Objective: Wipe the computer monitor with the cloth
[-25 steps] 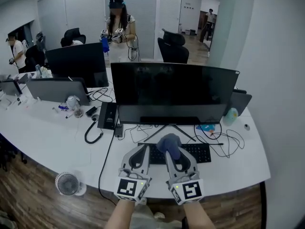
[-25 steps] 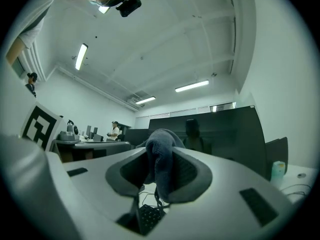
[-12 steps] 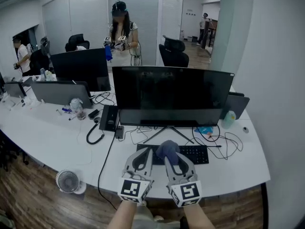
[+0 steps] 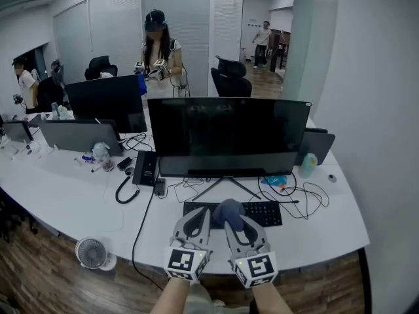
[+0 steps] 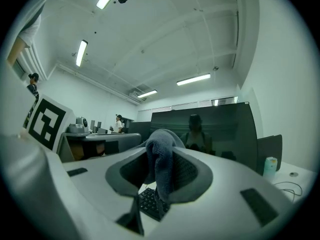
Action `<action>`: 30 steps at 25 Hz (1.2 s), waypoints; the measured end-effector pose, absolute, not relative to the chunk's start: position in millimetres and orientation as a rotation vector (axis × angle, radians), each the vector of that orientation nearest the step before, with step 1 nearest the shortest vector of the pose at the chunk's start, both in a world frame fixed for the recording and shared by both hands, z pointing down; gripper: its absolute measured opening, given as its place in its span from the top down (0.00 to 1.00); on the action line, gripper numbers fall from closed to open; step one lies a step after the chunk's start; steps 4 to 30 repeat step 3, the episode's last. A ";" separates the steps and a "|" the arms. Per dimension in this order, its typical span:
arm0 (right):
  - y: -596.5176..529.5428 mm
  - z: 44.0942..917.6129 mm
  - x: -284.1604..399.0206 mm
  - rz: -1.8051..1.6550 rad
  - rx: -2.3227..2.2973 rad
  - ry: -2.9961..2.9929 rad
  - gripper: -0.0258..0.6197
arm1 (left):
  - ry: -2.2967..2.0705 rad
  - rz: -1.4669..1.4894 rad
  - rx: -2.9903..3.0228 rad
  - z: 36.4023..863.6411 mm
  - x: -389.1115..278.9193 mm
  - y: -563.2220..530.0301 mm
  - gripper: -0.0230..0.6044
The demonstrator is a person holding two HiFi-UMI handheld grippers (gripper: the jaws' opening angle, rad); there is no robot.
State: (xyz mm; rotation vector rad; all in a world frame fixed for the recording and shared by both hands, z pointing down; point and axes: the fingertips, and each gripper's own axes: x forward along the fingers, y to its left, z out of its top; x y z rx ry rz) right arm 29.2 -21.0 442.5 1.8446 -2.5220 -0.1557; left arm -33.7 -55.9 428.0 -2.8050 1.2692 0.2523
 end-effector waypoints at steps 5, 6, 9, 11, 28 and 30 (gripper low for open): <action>-18.2 447.2 30.2 -0.124 1.837 -2.526 0.79 | 1.272 0.255 -2.809 430.2 -34.9 -52.8 0.95; -18.2 447.2 30.2 -0.124 1.837 -2.526 0.79 | 1.272 0.255 -2.809 430.2 -34.9 -52.8 0.95; -18.2 447.2 30.2 -0.124 1.837 -2.526 0.79 | 1.272 0.255 -2.809 430.2 -34.9 -52.8 0.95; -18.2 447.2 30.2 -0.124 1.837 -2.526 0.79 | 1.272 0.255 -2.809 430.2 -34.9 -52.8 0.95; -18.2 447.2 30.2 -0.124 1.837 -2.526 0.79 | 1.272 0.255 -2.809 430.2 -34.9 -52.8 0.95; -18.2 447.2 30.2 -0.124 1.837 -2.526 0.79 | 1.272 0.255 -2.809 430.2 -34.9 -52.8 0.95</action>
